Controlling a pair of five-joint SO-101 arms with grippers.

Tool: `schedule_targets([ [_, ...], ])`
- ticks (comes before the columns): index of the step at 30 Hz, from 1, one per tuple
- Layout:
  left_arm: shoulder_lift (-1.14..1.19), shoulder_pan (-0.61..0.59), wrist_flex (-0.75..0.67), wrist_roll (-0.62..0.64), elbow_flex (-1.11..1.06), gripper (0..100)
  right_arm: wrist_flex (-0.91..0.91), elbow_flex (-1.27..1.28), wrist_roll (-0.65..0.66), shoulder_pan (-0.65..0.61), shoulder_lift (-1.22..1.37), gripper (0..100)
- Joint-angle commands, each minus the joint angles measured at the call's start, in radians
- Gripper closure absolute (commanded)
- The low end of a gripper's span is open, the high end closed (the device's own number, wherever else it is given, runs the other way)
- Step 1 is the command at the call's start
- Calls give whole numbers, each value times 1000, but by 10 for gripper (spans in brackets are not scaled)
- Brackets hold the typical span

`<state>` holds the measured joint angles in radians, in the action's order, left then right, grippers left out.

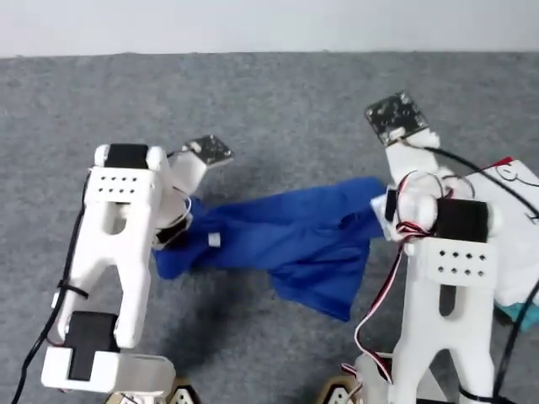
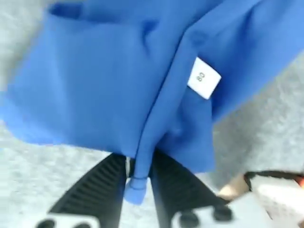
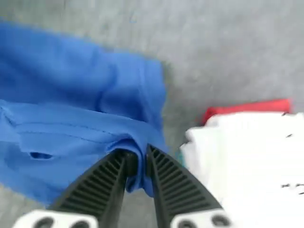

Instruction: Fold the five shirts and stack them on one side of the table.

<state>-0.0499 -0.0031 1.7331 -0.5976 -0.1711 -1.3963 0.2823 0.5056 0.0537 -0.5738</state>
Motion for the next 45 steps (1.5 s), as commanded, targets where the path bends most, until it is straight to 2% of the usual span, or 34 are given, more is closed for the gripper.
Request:
schedule_targets([
  [1, -91, 5, 20, -6, 70, 986, 61, -94, 5, 8, -33, 990],
  [7, -201, 6, 21, -6, 68, 985, 56, -167, 6, 4, -33, 990],
  [10, -209, 21, 21, -6, -59, 983, 13, -146, 6, 8, -33, 990],
  [14, -209, 35, 9, -6, -245, 908, -10, -100, 6, 10, -33, 990],
  [17, -213, 40, -23, -6, -312, 893, -5, -63, 5, 4, -33, 990],
  [24, -209, 40, -63, -6, -344, 933, -5, -40, 5, 10, -33, 990],
  [30, -207, 44, -69, -9, -374, 923, -7, -40, 5, 8, -33, 990],
  [34, -207, 100, -163, -8, -483, 863, -7, -40, 5, 7, -33, 990],
  [39, -207, 169, -255, -5, -545, 855, -7, -40, 5, 4, -33, 990],
  [45, -207, 135, -427, 97, -553, 855, -15, -40, 5, 4, -33, 990],
])
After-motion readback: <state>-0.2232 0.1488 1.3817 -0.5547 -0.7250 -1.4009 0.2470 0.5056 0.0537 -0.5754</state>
